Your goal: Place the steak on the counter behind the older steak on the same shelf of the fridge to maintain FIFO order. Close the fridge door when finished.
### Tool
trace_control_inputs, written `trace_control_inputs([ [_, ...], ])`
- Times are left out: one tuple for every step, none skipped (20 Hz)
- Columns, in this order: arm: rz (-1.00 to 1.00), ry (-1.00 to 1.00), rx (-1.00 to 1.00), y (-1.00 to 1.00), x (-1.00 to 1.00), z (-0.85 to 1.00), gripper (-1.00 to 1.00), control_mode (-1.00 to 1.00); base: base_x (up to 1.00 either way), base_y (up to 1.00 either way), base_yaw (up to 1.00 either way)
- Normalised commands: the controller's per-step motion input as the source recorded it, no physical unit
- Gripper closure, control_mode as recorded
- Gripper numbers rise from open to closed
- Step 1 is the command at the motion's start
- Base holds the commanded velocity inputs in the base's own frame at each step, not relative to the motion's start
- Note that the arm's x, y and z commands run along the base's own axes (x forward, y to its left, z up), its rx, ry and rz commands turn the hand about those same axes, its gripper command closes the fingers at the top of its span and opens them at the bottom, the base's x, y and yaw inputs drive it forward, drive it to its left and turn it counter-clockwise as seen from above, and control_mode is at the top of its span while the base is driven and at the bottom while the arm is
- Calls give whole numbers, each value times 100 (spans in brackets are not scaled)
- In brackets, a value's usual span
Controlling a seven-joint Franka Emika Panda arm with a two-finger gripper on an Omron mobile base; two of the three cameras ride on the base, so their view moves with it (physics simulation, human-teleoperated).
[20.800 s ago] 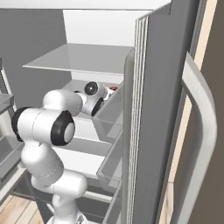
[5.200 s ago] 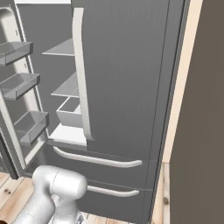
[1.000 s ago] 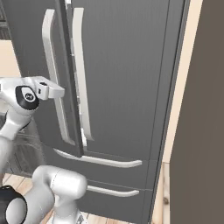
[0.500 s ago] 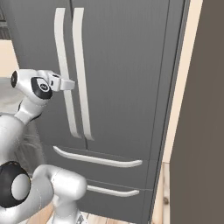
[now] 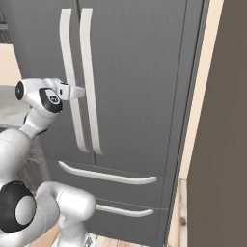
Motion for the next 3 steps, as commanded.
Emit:
trace_control_inputs([
  [0, 5, 0, -21, 28, 0, -100, -100, 0, 0, 0],
  [0, 5, 0, -20, 26, 0, -100, -100, 0, 0, 0],
  [0, 6, 0, -18, 17, 0, -100, -100, 0, 0, 0],
])
